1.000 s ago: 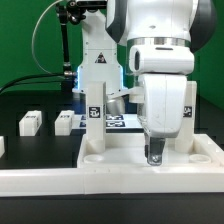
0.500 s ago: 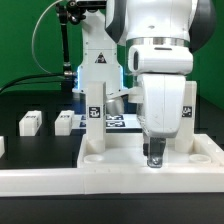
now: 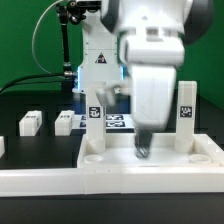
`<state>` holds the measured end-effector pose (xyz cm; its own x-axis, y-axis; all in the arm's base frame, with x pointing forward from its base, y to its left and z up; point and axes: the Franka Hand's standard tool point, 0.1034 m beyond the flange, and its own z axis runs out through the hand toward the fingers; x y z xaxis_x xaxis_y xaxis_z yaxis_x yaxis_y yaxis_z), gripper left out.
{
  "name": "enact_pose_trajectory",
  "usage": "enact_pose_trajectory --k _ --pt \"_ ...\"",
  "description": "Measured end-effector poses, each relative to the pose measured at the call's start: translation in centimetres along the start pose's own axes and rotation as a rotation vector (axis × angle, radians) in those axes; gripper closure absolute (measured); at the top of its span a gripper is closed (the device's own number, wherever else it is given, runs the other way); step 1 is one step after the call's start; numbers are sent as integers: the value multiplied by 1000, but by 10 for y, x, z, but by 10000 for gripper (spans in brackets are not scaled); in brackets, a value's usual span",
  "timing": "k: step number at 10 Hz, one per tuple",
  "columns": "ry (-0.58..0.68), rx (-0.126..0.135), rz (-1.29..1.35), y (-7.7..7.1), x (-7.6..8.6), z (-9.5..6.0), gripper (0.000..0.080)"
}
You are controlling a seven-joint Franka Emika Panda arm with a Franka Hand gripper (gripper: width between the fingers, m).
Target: Assemble desk
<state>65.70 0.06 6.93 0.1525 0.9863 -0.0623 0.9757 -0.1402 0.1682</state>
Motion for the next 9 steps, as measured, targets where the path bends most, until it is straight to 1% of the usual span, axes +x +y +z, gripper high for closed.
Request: enact_pose_trajectory --k 1,3,7,8,9 --pt "-10 -3 8 7 -11 -16 150" --pt "-16 14 159 2 -6 -14 150" --pt "-15 14 439 1 -6 -13 150" --pt "-9 16 472 2 -12 -14 150" --pt "8 17 531 7 -33 -20 150"
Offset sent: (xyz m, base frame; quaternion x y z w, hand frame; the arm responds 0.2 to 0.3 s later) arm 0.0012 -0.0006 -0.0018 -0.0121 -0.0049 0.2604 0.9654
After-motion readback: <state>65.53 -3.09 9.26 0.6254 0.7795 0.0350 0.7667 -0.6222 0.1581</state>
